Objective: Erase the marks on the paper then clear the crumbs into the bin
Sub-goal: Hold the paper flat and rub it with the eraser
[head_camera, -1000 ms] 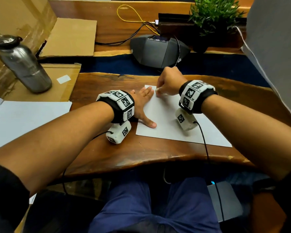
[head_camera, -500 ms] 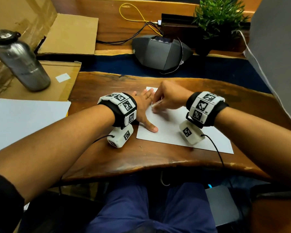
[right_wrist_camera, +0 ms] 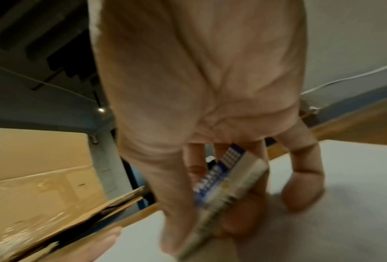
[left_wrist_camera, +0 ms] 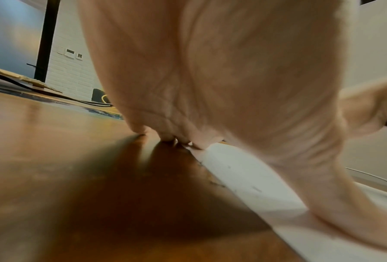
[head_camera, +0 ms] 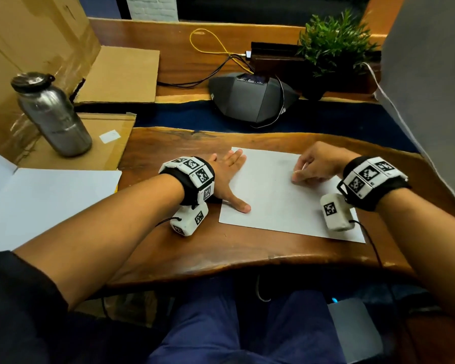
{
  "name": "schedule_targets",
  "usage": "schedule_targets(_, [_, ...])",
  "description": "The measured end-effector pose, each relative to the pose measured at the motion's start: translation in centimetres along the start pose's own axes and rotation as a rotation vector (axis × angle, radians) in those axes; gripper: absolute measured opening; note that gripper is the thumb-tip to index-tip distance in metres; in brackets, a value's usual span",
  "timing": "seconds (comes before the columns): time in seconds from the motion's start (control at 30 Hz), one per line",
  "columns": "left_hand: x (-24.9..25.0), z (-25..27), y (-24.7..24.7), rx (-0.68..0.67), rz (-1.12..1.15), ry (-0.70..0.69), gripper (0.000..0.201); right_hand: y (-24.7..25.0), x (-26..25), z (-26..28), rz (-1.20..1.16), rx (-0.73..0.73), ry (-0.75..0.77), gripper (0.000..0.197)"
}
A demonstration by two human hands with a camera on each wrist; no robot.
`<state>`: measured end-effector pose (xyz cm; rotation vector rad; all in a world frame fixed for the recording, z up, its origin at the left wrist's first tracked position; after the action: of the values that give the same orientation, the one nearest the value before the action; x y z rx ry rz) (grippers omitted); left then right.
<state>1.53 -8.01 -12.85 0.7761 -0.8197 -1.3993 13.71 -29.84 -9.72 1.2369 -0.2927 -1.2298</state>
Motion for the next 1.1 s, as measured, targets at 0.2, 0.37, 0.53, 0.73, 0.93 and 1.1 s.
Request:
schedule_targets(0.2, [-0.1,3.1,-1.8,-0.048,-0.030,0.123,0.125,-0.3,0.7,0.2,-0.082,0.025,-0.013,0.020])
schedule_targets(0.37, [2.1,6.1,-2.0,-0.001,-0.082,0.118,0.126,-0.2,0.6,0.3,-0.089,0.004,-0.020,0.021])
schedule_targets(0.53, [7.8,3.9,-1.4,-0.005,-0.027,-0.170,0.108,-0.4,0.4,0.9,-0.079,0.053,-0.023,0.020])
schedule_targets(0.73, [5.1,0.2,1.1,0.004,0.087,-0.049,0.118,-1.0,-0.1,1.4,0.052,0.174,0.054,0.015])
schedule_targets(0.93, [4.3,-1.2,0.9,-0.045,0.059,-0.003,0.137,-0.5,-2.6,0.6,0.173,0.275,0.277,0.011])
schedule_targets(1.1, [3.9,-1.5,0.5,-0.057,0.059,-0.022,0.143,-1.6,-3.7,-0.6,0.300,0.170,0.391,0.016])
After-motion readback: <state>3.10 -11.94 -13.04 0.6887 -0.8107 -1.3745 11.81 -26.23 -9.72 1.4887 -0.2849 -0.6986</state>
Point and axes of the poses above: each hand's wrist, its own z-axis away from the middle knuckle, its own y-axis out of the back of the hand, x = y × z, the point moved 3 cm from there along -z, towards the middle knuckle, and after that the axes turned 4 degrees about y, right-handed, at the moved point
